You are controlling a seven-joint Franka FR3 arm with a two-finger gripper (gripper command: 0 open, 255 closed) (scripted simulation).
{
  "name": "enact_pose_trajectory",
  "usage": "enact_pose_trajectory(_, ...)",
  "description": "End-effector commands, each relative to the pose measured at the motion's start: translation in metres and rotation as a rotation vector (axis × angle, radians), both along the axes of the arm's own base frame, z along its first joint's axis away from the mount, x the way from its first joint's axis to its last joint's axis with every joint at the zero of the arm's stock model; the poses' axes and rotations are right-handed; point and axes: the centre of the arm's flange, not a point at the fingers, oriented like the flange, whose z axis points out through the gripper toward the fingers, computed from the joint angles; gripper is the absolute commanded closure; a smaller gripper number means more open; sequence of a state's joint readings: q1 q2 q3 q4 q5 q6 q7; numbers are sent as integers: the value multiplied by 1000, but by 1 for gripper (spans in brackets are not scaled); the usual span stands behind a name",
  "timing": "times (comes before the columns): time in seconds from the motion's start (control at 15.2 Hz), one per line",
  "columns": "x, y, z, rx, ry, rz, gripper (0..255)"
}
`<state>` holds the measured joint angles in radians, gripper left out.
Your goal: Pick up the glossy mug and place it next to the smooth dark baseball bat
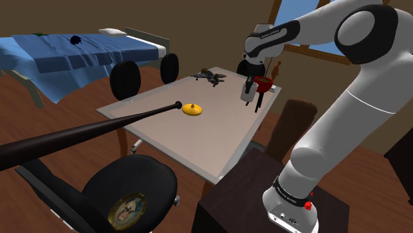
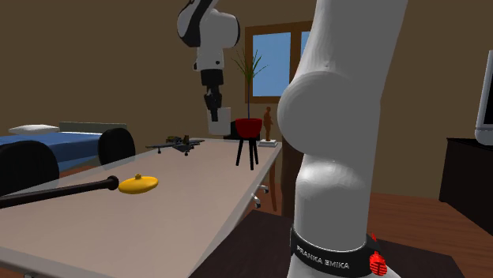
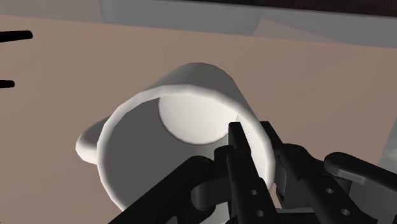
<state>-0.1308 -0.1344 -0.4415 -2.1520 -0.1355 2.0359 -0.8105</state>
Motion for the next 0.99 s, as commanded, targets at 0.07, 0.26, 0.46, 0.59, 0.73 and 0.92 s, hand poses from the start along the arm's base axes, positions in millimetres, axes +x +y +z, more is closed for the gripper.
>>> enact_pose_trajectory(0.07,0,1,17,0,0,0,255)
enact_pose_trajectory(0.26,0,1,32,0,0,0,255)
enact_pose_trajectory(0.46,0,1,48,0,0,0,255)
enact_pose_trajectory(0.59,0,1,59,0,0,0,255)
enact_pose_trajectory(0.73,0,1,69,0,0,0,255)
enact_pose_trajectory(0.92,0,1,85,0,0,0,255)
